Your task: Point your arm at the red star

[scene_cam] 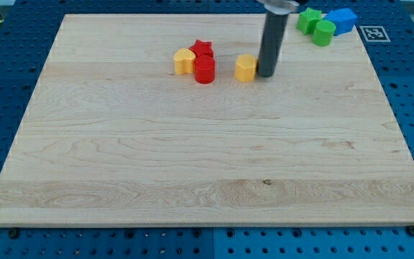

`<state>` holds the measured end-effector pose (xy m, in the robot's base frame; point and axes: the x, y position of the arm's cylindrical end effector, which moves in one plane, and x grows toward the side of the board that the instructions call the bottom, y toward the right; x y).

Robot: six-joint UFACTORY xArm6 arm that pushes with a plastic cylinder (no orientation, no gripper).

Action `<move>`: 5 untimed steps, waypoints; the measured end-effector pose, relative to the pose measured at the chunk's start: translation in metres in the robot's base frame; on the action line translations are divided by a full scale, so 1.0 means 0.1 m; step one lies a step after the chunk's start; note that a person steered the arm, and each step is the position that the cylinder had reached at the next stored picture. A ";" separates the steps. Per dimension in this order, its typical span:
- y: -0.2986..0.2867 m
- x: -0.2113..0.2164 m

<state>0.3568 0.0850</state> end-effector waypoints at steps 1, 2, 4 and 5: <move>-0.37 -0.05; -0.73 -0.08; -0.21 0.07; 0.00 -0.17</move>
<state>0.3393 0.0847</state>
